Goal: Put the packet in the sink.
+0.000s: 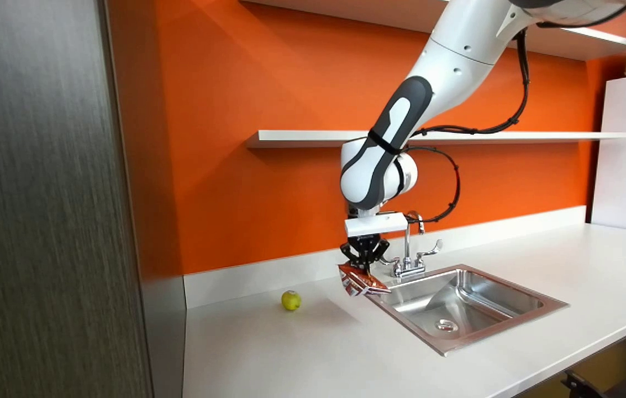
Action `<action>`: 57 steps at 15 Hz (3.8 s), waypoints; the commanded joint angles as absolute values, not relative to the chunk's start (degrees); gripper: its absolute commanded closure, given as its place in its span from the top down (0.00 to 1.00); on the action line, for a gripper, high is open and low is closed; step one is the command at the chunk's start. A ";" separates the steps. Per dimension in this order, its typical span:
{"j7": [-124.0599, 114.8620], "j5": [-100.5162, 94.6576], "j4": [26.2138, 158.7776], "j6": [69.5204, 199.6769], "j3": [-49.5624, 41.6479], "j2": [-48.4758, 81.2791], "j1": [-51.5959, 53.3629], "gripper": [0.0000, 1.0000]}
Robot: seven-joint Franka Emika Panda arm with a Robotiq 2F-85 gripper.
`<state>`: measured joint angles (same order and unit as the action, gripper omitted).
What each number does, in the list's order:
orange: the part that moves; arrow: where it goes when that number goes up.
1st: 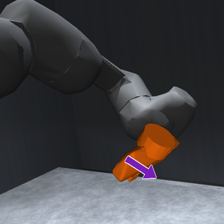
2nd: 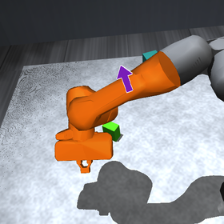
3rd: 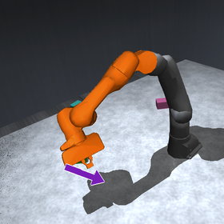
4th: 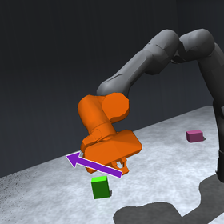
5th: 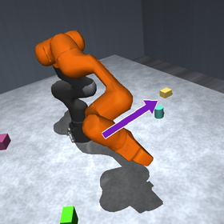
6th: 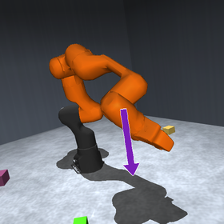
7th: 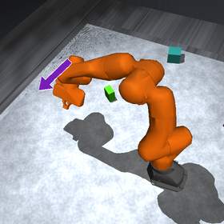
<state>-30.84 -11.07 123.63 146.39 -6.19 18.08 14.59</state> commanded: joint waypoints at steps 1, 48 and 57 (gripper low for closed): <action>-34.81 -14.30 123.38 144.80 -8.67 16.62 12.98 0.00; -36.53 -7.99 121.16 155.85 -20.70 41.63 7.05 0.27; -36.68 -8.69 123.76 156.55 -21.97 37.44 9.35 0.93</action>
